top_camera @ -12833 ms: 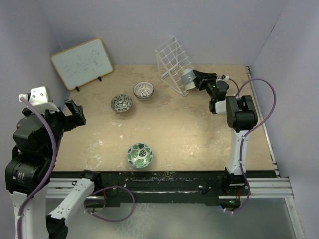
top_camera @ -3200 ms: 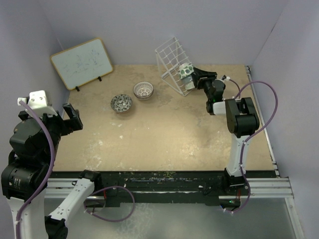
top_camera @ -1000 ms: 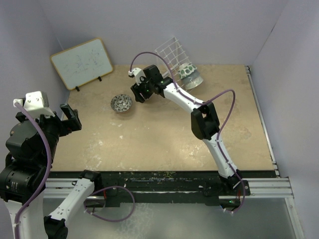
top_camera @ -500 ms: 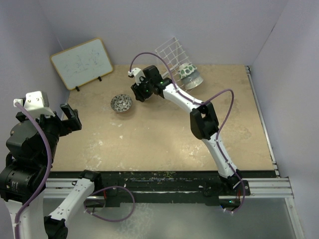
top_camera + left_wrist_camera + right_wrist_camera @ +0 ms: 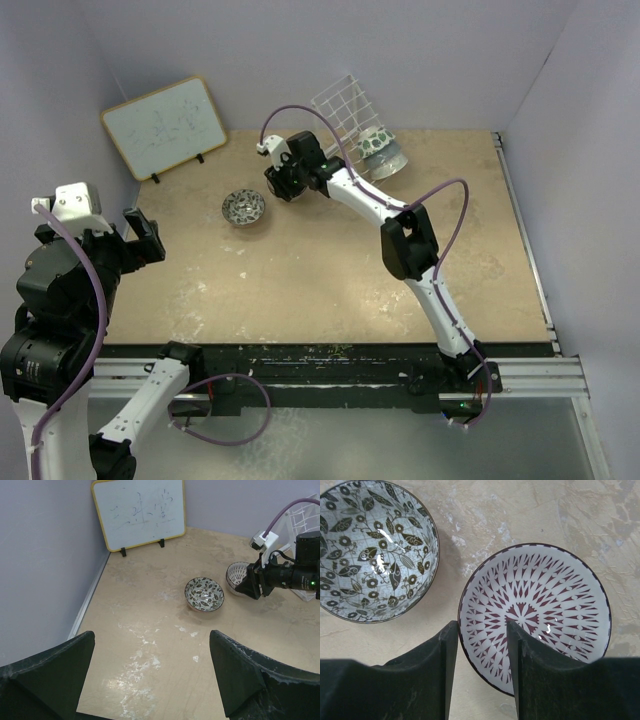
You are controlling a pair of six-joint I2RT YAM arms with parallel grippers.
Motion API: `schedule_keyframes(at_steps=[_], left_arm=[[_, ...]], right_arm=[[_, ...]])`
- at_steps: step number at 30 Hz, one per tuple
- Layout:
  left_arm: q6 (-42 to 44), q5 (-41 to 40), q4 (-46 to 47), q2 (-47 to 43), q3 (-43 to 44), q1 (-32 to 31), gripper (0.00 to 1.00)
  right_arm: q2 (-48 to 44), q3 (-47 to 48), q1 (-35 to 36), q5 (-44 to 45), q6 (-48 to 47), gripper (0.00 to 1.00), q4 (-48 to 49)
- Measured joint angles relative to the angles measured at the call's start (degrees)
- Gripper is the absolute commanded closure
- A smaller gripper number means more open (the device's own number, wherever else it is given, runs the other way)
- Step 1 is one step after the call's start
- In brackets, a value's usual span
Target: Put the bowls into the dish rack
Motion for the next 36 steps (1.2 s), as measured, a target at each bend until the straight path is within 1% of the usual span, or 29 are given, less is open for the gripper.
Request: schedule_keyframes(at_steps=[3, 4, 6, 7, 10, 12, 16, 17, 21, 30, 36], left_arm=[[0.0, -0.2, 0.0, 0.0, -0.1, 0.0, 0.01], [0.0, -0.3, 0.0, 0.0, -0.1, 0.0, 0.01], [0.0, -0.4, 0.0, -0.1, -0.5, 0.0, 0.01], [0.0, -0.4, 0.0, -0.2, -0.7, 0.0, 0.01], [0.0, -0.4, 0.0, -0.2, -1.1, -0.2, 0.01], [0.0, -0.4, 0.0, -0.2, -1.1, -0.2, 0.01], [0.0, -0.4, 0.0, -0.2, -1.3, -0.2, 0.01], [0.0, -0.4, 0.0, -0.2, -1.4, -0.2, 0.01], [0.0, -0.4, 0.1, -0.3, -1.8, -0.2, 0.01], [-0.2, 0.1, 0.2, -0.9, -2.6, -0.2, 0.01], [-0.3, 0.5, 0.3, -1.5, -2.6, -0.2, 0.01]], right_arm=[[0.9, 0.0, 0.0, 0.4, -0.5, 0.55, -0.3], [1.2, 0.0, 0.0, 0.5, -0.7, 0.58, -0.4], [1.6, 0.0, 0.0, 0.6, -0.9, 0.71, -0.3], [1.6, -0.1, 0.0, 0.7, -1.0, 0.73, -0.2], [1.6, -0.8, 0.2, 0.9, -1.1, 0.74, 0.9], [1.5, -1.2, 0.2, 0.8, -1.1, 0.79, 1.9], [0.9, -1.6, 0.2, 0.8, -1.3, 0.94, 3.0], [0.6, -1.6, 0.2, 0.9, -1.3, 0.96, 3.3], [-0.8, -2.6, 0.0, 0.4, -0.5, 0.98, 2.9], [-9.1, -14.9, 0.0, -0.2, 0.6, 0.96, 2.7], [-12.9, -21.2, 0.7, 0.4, 0.5, 0.86, 4.0]])
